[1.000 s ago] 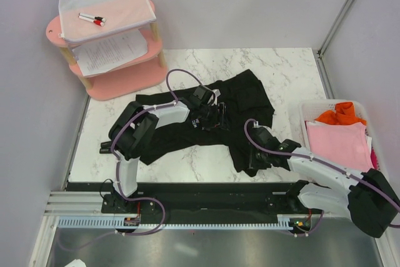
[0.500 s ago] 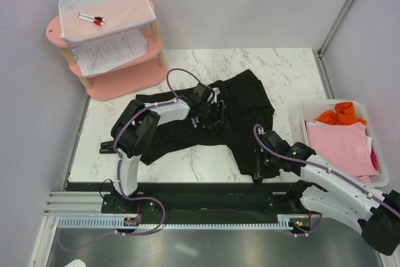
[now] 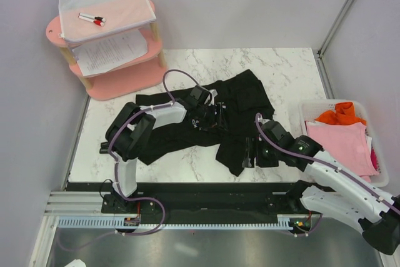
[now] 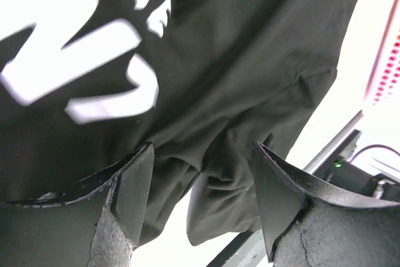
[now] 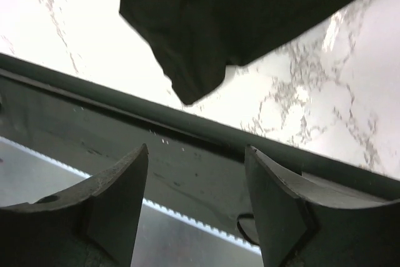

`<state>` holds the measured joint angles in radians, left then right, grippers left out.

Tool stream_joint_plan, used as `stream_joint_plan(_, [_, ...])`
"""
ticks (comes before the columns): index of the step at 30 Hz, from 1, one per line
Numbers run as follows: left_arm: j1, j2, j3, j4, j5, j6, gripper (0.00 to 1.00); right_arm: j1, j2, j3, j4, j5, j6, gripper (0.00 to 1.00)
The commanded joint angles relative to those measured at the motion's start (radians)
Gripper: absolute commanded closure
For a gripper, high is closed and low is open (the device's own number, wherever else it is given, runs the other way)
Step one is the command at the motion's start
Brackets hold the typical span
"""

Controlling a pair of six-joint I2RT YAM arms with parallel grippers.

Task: Fold and stack the t-shirts
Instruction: Fold the flattened tshirt in 1/3 of the way

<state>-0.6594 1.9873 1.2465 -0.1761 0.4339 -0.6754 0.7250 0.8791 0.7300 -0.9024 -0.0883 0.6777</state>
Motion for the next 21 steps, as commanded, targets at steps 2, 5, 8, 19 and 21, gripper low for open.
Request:
stream_joint_plan(2, [-0.013, -0.156, -0.122, -0.008, -0.084, 0.06, 0.28, 0.005, 0.069, -0.01, 0.169, 0.062, 0.0, 0.32])
stream_joint_plan(5, [-0.013, -0.229, -0.18, -0.008, -0.115, 0.062, 0.28, 0.007, 0.135, -0.059, 0.276, 0.045, -0.004, 0.46])
stream_joint_plan(8, [-0.011, -0.272, -0.22, -0.01, -0.141, 0.062, 0.28, 0.005, 0.198, -0.09, 0.361, 0.061, -0.007, 0.73])
stream_joint_plan(19, [0.013, -0.326, -0.228, -0.036, -0.182, 0.074, 0.28, 0.007, 0.45, -0.176, 0.56, 0.035, -0.01, 0.89])
stream_joint_plan(21, [0.027, -0.334, -0.226, -0.055, -0.185, 0.085, 0.27, 0.008, 0.491, -0.158, 0.525, 0.039, -0.006, 0.9])
